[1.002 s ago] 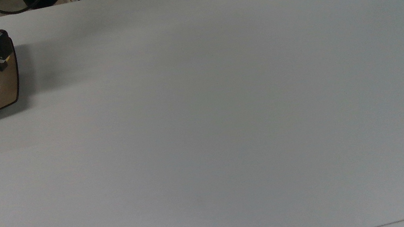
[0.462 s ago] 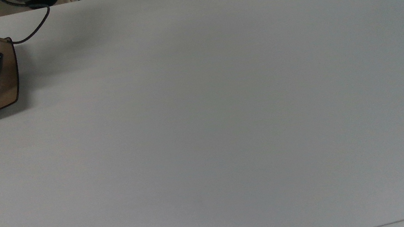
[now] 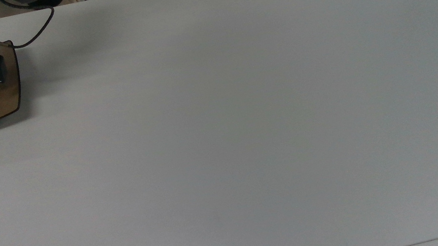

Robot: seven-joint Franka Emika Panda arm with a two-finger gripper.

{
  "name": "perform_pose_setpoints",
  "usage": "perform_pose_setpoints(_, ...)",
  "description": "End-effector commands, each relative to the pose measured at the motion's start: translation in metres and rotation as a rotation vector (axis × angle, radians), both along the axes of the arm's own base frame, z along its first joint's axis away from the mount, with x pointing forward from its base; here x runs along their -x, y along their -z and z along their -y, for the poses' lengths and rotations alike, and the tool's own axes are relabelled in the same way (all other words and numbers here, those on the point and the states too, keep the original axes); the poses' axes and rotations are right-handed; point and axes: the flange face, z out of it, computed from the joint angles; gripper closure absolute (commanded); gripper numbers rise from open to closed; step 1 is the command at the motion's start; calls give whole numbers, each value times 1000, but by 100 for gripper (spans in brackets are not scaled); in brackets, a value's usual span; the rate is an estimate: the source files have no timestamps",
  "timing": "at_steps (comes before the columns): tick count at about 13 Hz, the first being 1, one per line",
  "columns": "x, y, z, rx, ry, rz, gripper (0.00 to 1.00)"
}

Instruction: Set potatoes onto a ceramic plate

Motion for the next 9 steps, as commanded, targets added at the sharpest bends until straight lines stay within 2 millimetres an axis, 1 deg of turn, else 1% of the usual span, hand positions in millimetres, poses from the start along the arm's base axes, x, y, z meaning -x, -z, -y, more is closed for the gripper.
perform_pose_setpoints(1,-6,-10,-12,-16,-1,31,0)
perform_pose_setpoints(2,-7,-12,-22,-50,50,46,0)
perform_pose_setpoints(4,-3,-13,-41,-157,158,5,0)
perform_pose_setpoints(6,0,-14,-66,-276,217,-37,0)
perform_pose_setpoints(7,-1,-26,-79,-296,245,-19,0)
perform_pose_setpoints(9,-10,-44,-129,-304,282,15,0)
